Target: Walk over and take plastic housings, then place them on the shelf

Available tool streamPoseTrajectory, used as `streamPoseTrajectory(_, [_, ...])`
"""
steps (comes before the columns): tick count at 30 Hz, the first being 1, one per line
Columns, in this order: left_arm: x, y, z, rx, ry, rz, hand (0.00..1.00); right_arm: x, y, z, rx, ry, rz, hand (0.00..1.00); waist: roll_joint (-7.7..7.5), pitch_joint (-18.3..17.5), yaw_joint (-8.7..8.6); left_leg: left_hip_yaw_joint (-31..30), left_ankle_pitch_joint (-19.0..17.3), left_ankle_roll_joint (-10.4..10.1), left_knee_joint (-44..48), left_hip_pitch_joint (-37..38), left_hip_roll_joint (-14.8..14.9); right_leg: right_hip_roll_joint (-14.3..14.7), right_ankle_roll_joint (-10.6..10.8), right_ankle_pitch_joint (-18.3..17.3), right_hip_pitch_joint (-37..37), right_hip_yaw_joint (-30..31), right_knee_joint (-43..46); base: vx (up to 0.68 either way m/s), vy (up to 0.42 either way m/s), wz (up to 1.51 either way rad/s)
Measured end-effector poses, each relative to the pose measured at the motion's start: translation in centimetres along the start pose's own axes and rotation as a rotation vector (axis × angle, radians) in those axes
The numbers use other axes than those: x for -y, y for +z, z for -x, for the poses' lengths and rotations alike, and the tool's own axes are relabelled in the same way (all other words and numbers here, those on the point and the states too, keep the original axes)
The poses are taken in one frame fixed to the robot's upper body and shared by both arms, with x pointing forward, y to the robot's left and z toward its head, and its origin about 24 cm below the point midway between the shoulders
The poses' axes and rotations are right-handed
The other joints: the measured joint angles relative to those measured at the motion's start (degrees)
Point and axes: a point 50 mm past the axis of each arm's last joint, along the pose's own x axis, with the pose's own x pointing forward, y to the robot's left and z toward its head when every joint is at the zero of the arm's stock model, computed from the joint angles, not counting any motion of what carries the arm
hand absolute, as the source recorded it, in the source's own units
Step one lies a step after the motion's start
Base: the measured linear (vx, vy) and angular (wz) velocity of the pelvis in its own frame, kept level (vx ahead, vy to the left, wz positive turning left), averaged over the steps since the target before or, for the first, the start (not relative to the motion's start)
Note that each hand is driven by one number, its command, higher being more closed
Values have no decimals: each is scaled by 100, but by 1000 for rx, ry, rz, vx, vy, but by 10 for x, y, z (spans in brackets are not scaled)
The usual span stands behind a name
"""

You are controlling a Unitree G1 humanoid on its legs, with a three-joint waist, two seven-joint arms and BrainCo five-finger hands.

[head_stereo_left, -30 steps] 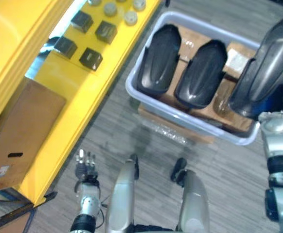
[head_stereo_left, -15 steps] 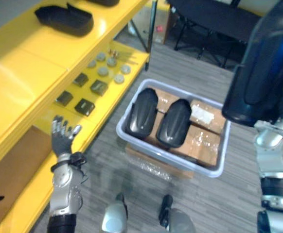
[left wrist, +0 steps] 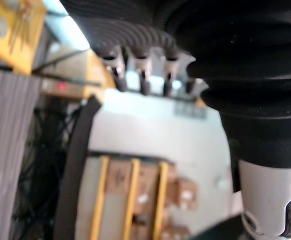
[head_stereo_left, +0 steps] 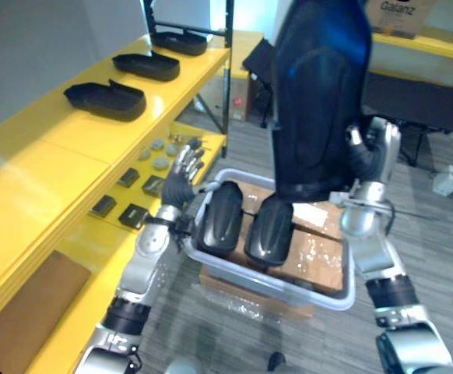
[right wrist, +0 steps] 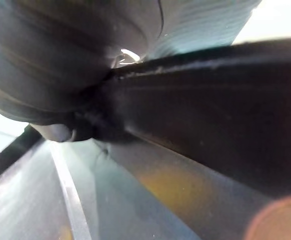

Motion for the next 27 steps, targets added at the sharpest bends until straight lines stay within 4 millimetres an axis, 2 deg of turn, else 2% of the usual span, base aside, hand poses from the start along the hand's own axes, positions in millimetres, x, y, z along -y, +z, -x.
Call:
streamPoseTrajectory(12, [28,-23,2,-116,-130,88,0,-44,23,24,36,188,-86,100,2,-110,-49,-1,42,-26,-4,-106,2,72,6,124,-41,35,-187,-52,-8,-2])
streamPoseTrajectory(18, [34,-26,3,-129,-151,98,0,-69,22,50,8,323,-86,100,7,-225,-36,-37,48,-20,-5,-91,-8,72,8,125,21,0,-235,-17,4,3])
streamPoseTrajectory(23, [35,-25,3,-128,-150,127,0,-75,13,62,-39,367,-71,100,6,-227,-2,-52,55,-18,-6,-91,-10,71,7,125,28,-7,-237,-34,2,1])
streamPoseTrajectory(25, [35,-23,3,-120,-146,136,0,-79,8,74,-66,416,-59,100,7,-244,0,-57,58,-19,-10,-93,-11,71,7,126,28,-8,-245,-45,5,0])
streamPoseTrajectory(26, [35,-24,3,-123,-141,145,100,-79,6,78,-78,427,-57,100,10,-265,0,-57,58,-19,-14,-94,-12,71,7,126,28,-8,-251,-38,4,0])
streamPoseTrajectory(27, [35,-25,4,-130,-130,170,100,-81,4,83,-87,443,-54,100,9,-320,-8,-58,58,-20,-23,-99,-14,72,7,126,26,-10,-264,0,0,0])
